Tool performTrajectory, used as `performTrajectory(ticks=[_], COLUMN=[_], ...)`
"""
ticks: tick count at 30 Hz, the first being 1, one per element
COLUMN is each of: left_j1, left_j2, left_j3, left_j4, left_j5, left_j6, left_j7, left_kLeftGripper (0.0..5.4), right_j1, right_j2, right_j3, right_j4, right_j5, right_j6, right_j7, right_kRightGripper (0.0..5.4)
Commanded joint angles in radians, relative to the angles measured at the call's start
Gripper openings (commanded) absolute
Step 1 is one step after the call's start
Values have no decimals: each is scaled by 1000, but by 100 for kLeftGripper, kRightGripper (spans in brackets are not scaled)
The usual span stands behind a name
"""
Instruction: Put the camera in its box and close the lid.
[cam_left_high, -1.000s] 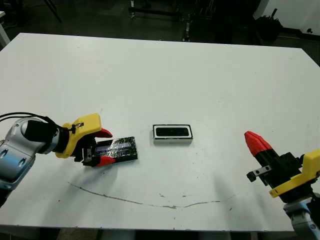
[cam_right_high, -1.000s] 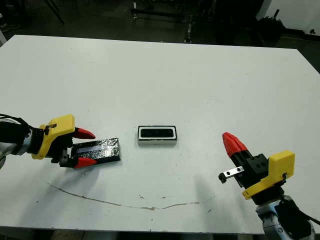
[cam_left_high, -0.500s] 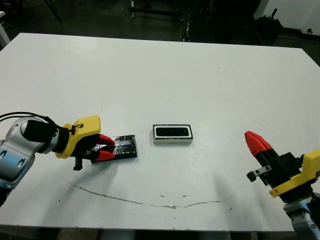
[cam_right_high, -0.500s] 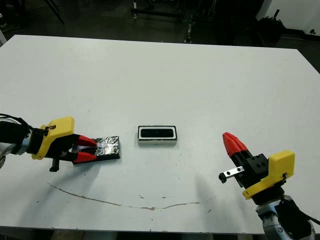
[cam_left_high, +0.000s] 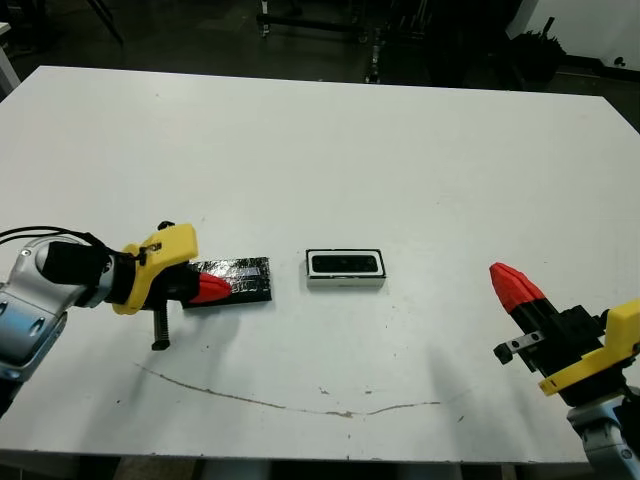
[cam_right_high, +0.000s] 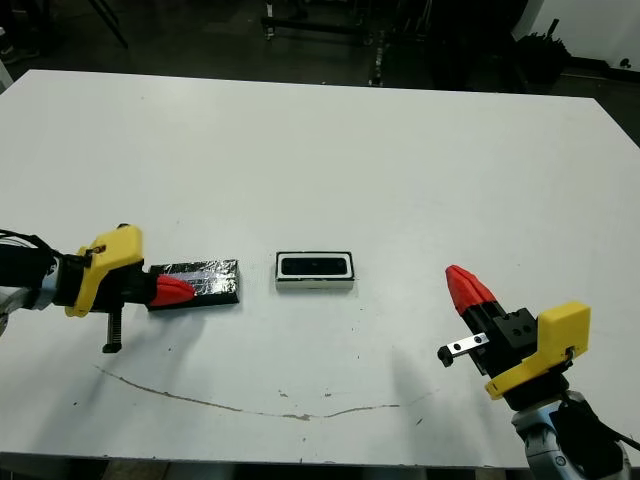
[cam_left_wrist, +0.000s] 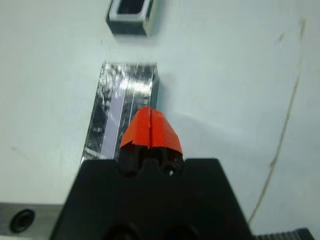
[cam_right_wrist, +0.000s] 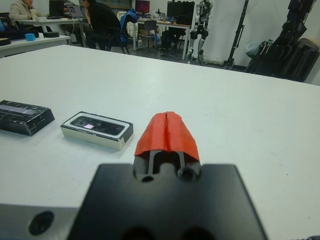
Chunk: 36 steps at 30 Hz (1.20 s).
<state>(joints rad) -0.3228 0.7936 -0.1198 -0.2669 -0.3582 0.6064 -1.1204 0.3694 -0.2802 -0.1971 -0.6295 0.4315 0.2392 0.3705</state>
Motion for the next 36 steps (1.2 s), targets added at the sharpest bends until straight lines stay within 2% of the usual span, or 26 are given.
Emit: performTrajectory(ticks=[1, 4, 9, 13, 17, 21, 30, 36], left_j1=[-61, -102, -149, -170, -203, -237, -230, -224], left_j2=[47, 77, 108, 117, 105, 73, -5, -31], left_j3=[38, 53, 59, 29, -48, -132, -209, -204], left_j4=[-77, -112, -119, -51, 54, 165, 299, 366], left_j5=[-81, -121, -143, -90, 15, 90, 162, 156], left_j6=[61, 35, 8, -53, -110, -171, -254, -292], left_j7=[-49, -103, -150, -159, -156, -187, -209, -247], left_kLeftGripper=[32, 70, 139, 193, 246, 303, 426, 504], right_j1=[3, 4, 6, 8, 10, 11, 10, 11], right_j2=[-5, -4, -4, 0, 1, 1, 0, 0], right_j3=[-1, 2, 3, 6, 6, 4, 8, 10], right_j4=[17, 16, 17, 13, 19, 16, 23, 30], right_j5=[-6, -11, -9, -7, -11, -1, -4, -11], right_j6=[-14, -13, -11, -3, -19, -8, -10, -24], right_j7=[6, 1, 0, -7, -1, -3, -1, 3], right_kRightGripper=[0, 0, 0, 0, 0, 0, 0, 0])
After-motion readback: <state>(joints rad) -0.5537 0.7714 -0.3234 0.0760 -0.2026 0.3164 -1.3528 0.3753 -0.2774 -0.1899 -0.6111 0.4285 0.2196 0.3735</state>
